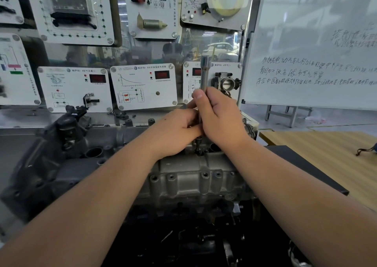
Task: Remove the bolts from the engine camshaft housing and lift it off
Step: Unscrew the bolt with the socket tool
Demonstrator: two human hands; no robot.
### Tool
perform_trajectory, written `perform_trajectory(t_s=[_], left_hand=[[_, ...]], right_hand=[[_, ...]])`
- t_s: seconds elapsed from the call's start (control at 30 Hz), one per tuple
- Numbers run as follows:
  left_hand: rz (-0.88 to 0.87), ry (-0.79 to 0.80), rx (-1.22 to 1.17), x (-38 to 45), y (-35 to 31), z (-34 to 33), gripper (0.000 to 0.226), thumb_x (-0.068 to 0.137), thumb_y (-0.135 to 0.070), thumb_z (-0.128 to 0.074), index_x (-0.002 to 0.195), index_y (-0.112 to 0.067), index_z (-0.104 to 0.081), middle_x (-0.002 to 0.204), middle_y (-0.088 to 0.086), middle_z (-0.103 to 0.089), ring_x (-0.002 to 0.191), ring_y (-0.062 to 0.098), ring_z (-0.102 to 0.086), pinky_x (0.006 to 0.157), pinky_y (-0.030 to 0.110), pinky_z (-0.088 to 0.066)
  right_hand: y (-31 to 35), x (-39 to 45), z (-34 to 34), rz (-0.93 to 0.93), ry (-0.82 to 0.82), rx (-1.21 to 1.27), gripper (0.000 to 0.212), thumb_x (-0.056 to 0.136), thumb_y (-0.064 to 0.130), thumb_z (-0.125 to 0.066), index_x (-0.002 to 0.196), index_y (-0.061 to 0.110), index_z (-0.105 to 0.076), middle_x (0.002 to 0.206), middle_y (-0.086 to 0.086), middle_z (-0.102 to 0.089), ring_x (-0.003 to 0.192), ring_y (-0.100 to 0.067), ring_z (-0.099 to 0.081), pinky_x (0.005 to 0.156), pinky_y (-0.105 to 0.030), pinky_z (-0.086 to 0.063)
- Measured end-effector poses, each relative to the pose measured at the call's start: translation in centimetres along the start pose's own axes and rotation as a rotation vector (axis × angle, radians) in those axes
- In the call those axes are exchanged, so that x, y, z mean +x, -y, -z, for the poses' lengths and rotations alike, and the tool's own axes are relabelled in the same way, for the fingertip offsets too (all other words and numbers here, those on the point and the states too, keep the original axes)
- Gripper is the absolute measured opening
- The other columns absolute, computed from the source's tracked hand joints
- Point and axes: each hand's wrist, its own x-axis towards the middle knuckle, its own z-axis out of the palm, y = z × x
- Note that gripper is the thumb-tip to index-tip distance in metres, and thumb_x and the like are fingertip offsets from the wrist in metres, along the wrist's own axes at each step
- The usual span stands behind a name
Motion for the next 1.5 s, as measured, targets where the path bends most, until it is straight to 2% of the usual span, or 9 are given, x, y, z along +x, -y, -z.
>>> perform_trajectory(t_s=[0.17, 0.27, 0.4, 0.53, 0.67, 0.77, 1.07, 1.23, 1.5], left_hand=[[-0.004, -0.044, 0.037, 0.0, 0.11, 0.05, 0.016, 0.095, -0.026, -0.065, 0.11, -0.02, -0.069, 0.097, 0.002, -0.076, 0.092, 0.021, -0.071, 0.087, 0.051, -0.056], [-0.015, -0.085, 0.06, 0.2, 0.31, 0.05, 0.013, 0.091, -0.027, -0.069, 0.103, -0.028, -0.071, 0.082, -0.004, -0.074, 0.078, 0.013, -0.07, 0.077, 0.047, -0.057], [-0.058, -0.069, 0.004, 0.11, 0.56, 0.09, 0.021, 0.092, -0.023, -0.066, 0.091, -0.044, -0.065, 0.083, -0.022, -0.072, 0.076, -0.002, -0.067, 0.065, 0.021, -0.05], [-0.071, -0.022, -0.095, -0.18, 0.2, 0.0, 0.032, 0.093, -0.016, -0.06, 0.1, -0.047, -0.062, 0.102, -0.016, -0.075, 0.095, 0.0, -0.07, 0.083, 0.021, -0.054], [-0.068, -0.053, -0.01, 0.03, 0.4, 0.12, 0.03, 0.092, -0.015, -0.066, 0.087, -0.044, -0.062, 0.076, -0.027, -0.07, 0.07, -0.005, -0.066, 0.058, 0.009, -0.044], [-0.057, -0.068, -0.006, 0.2, 0.61, 0.06, 0.017, 0.09, -0.023, -0.069, 0.096, -0.039, -0.067, 0.081, -0.018, -0.073, 0.073, 0.001, -0.068, 0.063, 0.018, -0.05], [-0.077, -0.002, -0.044, -0.12, 0.47, 0.11, 0.03, 0.094, -0.016, -0.065, 0.102, -0.045, -0.062, 0.094, -0.024, -0.074, 0.086, -0.005, -0.069, 0.075, 0.018, -0.052], [-0.045, -0.076, -0.019, 0.06, 0.54, 0.01, 0.016, 0.086, -0.028, -0.072, 0.102, -0.03, -0.07, 0.084, -0.002, -0.075, 0.082, 0.018, -0.071, 0.08, 0.05, -0.057], [-0.031, -0.026, -0.037, 0.19, 1.0, -0.08, 0.015, 0.094, -0.019, -0.065, 0.105, -0.027, -0.071, 0.091, -0.022, -0.073, 0.081, -0.001, -0.069, 0.075, 0.024, -0.054]], right_hand=[[-0.01, 0.06, -0.05, 0.023, 0.023, -0.026, 0.042, 0.101, 0.037, -0.048, 0.074, 0.007, -0.059, 0.06, 0.001, -0.055, 0.059, -0.012, -0.053, 0.053, -0.026, -0.039], [0.13, -0.06, 0.05, 0.029, 0.027, -0.046, 0.027, 0.097, 0.039, -0.062, 0.092, 0.012, -0.065, 0.069, 0.001, -0.065, 0.066, -0.012, -0.062, 0.061, -0.03, -0.05], [0.22, -0.11, -0.04, 0.049, 0.012, -0.102, 0.032, 0.1, 0.03, -0.058, 0.079, 0.007, -0.057, 0.06, -0.002, -0.055, 0.058, -0.014, -0.052, 0.055, -0.031, -0.044], [0.14, 0.04, 0.04, 0.013, 0.025, -0.097, 0.037, 0.104, 0.023, -0.052, 0.068, 0.015, -0.044, 0.055, 0.008, -0.042, 0.051, -0.009, -0.039, 0.049, -0.024, -0.031], [0.28, -0.09, -0.04, 0.019, 0.044, -0.065, 0.033, 0.099, 0.037, -0.056, 0.08, 0.01, -0.061, 0.064, -0.003, -0.061, 0.063, -0.013, -0.06, 0.057, -0.036, -0.047], [0.34, -0.16, -0.08, 0.021, 0.021, -0.077, 0.033, 0.096, 0.038, -0.061, 0.095, 0.004, -0.063, 0.072, -0.011, -0.068, 0.071, -0.025, -0.065, 0.065, -0.044, -0.052], [0.29, -0.16, 0.03, 0.006, 0.004, -0.052, 0.035, 0.102, 0.028, -0.049, 0.08, 0.002, -0.057, 0.06, -0.002, -0.054, 0.06, -0.017, -0.052, 0.051, -0.03, -0.038], [0.3, -0.18, -0.01, 0.027, -0.024, -0.067, 0.028, 0.098, 0.036, -0.062, 0.109, 0.011, -0.062, 0.074, 0.0, -0.07, 0.068, -0.012, -0.064, 0.062, -0.028, -0.049], [0.4, -0.21, 0.06, 0.066, -0.011, -0.054, 0.031, 0.103, 0.021, -0.049, 0.073, 0.026, -0.047, 0.06, 0.017, -0.052, 0.06, 0.004, -0.052, 0.052, -0.01, -0.036]])
